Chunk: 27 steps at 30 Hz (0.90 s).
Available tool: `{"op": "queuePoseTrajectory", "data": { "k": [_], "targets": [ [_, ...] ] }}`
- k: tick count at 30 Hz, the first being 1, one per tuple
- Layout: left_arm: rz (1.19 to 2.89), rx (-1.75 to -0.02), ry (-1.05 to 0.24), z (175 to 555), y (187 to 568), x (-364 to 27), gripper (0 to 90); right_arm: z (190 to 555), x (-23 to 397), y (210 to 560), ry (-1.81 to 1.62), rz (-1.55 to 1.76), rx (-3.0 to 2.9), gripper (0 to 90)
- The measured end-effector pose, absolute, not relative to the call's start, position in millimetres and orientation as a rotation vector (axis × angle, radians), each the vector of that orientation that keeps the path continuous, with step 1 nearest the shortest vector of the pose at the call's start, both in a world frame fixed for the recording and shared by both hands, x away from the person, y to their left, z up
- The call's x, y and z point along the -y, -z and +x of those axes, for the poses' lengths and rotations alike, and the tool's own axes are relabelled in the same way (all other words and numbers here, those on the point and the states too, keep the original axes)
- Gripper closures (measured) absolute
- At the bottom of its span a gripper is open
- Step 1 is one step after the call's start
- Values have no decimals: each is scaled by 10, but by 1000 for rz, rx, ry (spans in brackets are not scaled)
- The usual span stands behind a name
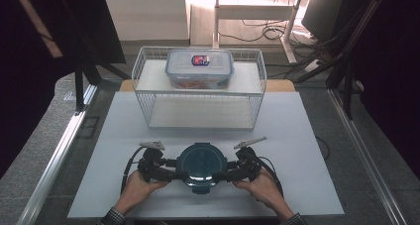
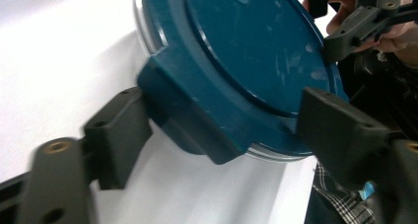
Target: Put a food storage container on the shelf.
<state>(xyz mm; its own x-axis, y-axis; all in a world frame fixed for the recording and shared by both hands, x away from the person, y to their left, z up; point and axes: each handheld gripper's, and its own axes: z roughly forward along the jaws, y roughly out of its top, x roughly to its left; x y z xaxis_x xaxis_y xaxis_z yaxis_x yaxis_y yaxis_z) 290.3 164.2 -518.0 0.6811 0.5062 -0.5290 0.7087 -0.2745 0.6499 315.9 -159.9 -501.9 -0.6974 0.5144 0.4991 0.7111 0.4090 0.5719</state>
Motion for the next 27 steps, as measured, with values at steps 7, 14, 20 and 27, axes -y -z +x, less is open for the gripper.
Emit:
{"op": "queuePoseTrajectory", "data": {
  "k": [7,14,20,27],
  "targets": [
    [1867,-952,302,2806,5178,-1794,444,3075,1716,4927,1213,-1051,2406,382],
    [1845,-965,273,2637,5112,-1808,528,2992,1838,4891,1270,-1107,2276,534],
    [1811,-992,236,2539,5073,-1777,554,2942,1865,4894,1279,-1176,2214,558],
    [1787,-1010,228,2553,5054,-1761,573,2918,1877,4854,1306,-1196,2233,567]
  ]
}}
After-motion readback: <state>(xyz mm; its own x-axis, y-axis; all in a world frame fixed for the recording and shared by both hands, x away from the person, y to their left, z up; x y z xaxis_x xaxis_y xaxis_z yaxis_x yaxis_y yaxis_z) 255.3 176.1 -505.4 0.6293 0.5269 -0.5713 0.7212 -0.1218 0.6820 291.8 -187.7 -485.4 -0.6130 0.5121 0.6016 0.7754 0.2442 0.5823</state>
